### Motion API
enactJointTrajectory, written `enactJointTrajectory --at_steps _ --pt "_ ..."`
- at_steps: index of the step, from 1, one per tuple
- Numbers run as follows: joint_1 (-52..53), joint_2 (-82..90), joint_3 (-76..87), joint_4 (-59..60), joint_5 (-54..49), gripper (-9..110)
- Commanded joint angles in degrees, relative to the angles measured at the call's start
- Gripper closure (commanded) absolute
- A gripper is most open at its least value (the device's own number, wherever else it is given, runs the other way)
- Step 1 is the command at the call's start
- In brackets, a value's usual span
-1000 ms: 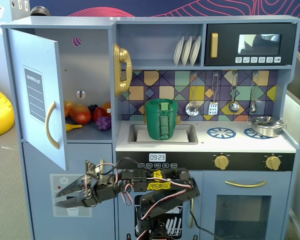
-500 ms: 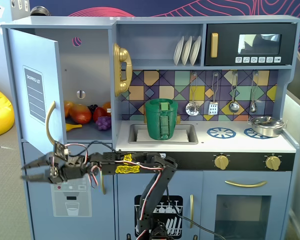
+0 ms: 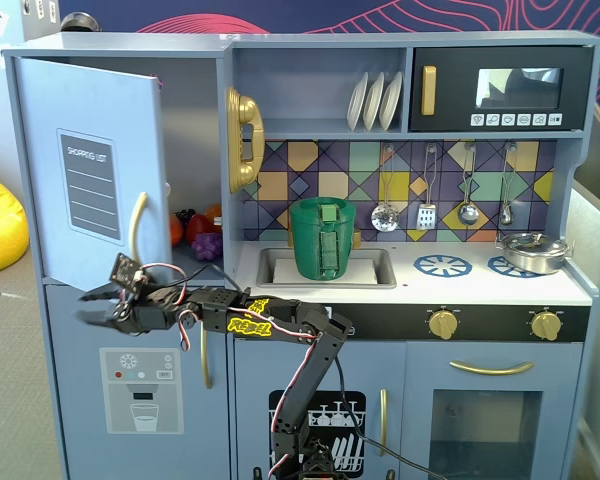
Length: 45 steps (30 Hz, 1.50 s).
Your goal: Close the left cabinet door
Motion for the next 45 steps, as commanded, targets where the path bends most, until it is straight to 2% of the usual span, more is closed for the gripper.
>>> enactJointTrajectory --at_steps 1,6,11,18,23,26,33,36,41,45 --pt "8.7 2.81 -4.92 0.26 -0.18 102" --pt "19.42 -0.7 -11.87 0.18 0.79 101" --pt "25.05 -3.25 -15.64 0.18 0.44 101" --pt "23.29 2.29 -9.58 1.23 3.08 101" --pt "20.92 17.14 6.15 9.32 6.5 101" --pt "28.21 25.49 14.41 15.29 11.34 101" --pt "58.27 39.99 32.34 35.24 17.75 101" --pt "67.15 47.29 40.34 42.71 22.41 101" --pt "76.38 56.69 52.12 56.95 29.71 101" --pt "77.26 61.17 56.6 65.57 36.74 101"
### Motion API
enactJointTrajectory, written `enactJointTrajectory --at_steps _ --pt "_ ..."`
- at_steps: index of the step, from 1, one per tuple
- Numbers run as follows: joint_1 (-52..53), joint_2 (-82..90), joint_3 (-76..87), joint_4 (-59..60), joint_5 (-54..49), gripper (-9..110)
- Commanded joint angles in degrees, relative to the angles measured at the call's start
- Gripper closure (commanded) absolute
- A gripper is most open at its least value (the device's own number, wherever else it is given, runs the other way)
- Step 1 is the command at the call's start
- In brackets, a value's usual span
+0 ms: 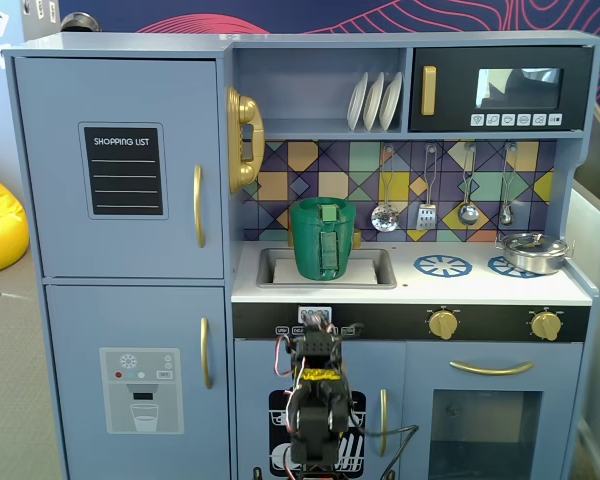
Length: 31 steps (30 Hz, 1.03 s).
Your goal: Close the left cabinet door
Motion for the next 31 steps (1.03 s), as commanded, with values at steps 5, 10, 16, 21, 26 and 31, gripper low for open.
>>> enactJointTrajectory --at_steps 5,10,16,21,26,31 --pt "2.55 7.82 5.01 14.33 8.0 101" --pt "2.02 9.67 5.01 21.36 8.7 101" --pt "2.11 9.84 5.01 26.1 10.2 100" --pt "1.93 9.93 5.01 26.1 9.93 98" --pt "1.93 9.93 5.01 26.1 9.93 97" --pt "2.02 9.93 5.1 26.1 9.93 96"
